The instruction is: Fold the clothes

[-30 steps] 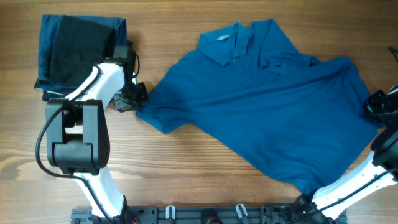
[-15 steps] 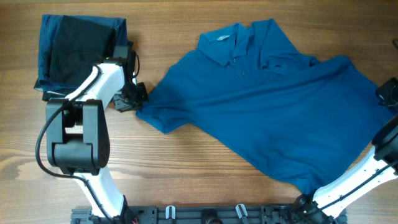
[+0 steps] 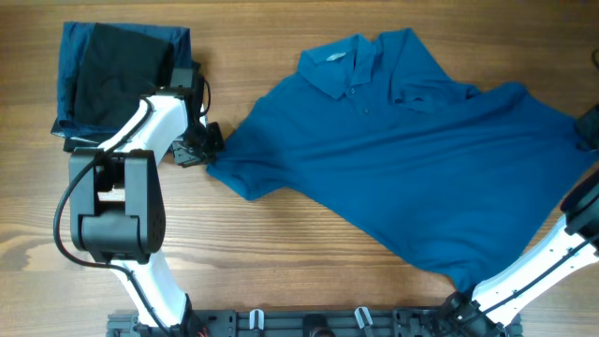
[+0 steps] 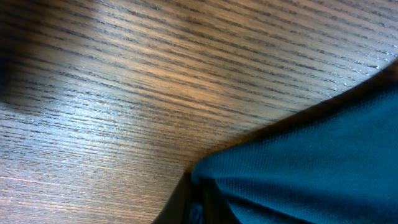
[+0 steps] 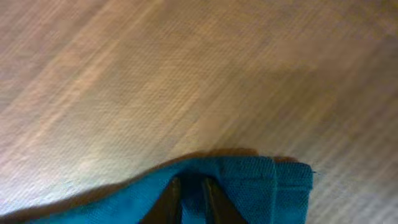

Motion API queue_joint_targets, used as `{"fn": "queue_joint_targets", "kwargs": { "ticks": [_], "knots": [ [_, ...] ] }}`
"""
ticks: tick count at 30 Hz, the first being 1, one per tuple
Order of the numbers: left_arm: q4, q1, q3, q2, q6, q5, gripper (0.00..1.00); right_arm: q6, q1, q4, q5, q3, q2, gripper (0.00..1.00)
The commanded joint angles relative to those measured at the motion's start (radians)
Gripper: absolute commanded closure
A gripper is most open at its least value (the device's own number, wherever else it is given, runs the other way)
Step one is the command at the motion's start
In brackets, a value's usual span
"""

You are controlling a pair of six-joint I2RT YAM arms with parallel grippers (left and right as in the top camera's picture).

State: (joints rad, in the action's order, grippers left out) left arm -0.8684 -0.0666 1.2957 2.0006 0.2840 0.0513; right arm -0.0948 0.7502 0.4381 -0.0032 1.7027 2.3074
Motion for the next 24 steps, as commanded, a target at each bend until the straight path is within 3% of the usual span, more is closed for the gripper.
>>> {"fn": "queue_joint_targets", "kwargs": {
  "ticks": [1, 5, 11, 15, 20, 22, 24],
  "knots": [
    [0.035, -0.017, -0.035, 0.060, 0.016, 0.038, 0.95, 0.018, -0.007, 0.063, -0.103, 0.124, -0.029, 0.83],
    [0.036, -0.017, -0.035, 0.060, 0.016, 0.050, 0.95, 0.023, -0.016, 0.200, -0.096, 0.187, -0.147, 0.81],
    [0.042, -0.017, -0.035, 0.060, 0.016, 0.072, 0.96, -0.013, -0.016, 0.387, -0.052, 0.169, -0.155, 0.91],
    [0.025, -0.019, 0.026, 0.047, 0.015, 0.071, 0.91, -0.009, -0.018, 0.407, -0.232, 0.163, -0.161, 0.79],
    [0.007, -0.044, 0.098, -0.045, 0.011, 0.068, 0.60, -0.009, -0.018, 0.450, -0.235, 0.164, -0.163, 0.47],
    [0.006, -0.059, 0.098, -0.085, 0.012, 0.048, 0.48, -0.008, -0.018, 0.454, -0.235, 0.163, -0.164, 0.41],
    [-0.005, -0.085, 0.098, -0.140, 0.012, -0.008, 0.47, -0.008, -0.018, 0.455, -0.275, 0.164, -0.172, 0.35]
  ]
}}
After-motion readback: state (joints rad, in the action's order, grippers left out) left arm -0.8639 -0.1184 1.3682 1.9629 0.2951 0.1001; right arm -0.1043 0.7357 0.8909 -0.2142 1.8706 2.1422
